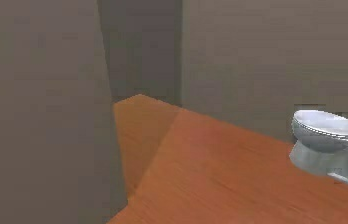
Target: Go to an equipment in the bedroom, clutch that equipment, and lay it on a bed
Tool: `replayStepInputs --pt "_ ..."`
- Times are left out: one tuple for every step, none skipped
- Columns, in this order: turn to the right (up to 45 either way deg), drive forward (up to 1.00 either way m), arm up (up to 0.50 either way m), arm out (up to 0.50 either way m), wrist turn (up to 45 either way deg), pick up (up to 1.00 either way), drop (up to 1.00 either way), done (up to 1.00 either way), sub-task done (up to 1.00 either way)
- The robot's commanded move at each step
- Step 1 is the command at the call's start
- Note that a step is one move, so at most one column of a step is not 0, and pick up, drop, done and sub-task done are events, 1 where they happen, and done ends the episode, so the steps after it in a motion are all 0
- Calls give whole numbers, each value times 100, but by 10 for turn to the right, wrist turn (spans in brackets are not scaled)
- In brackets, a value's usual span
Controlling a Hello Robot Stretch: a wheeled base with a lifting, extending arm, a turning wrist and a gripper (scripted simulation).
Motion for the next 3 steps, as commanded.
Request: replayStepInputs --pt "0 100 0 0 0 0 0 0 0" --pt "210 0 0 0 0 0 0 0 0" --pt "0 5 0 0 0 0 0 0 0"
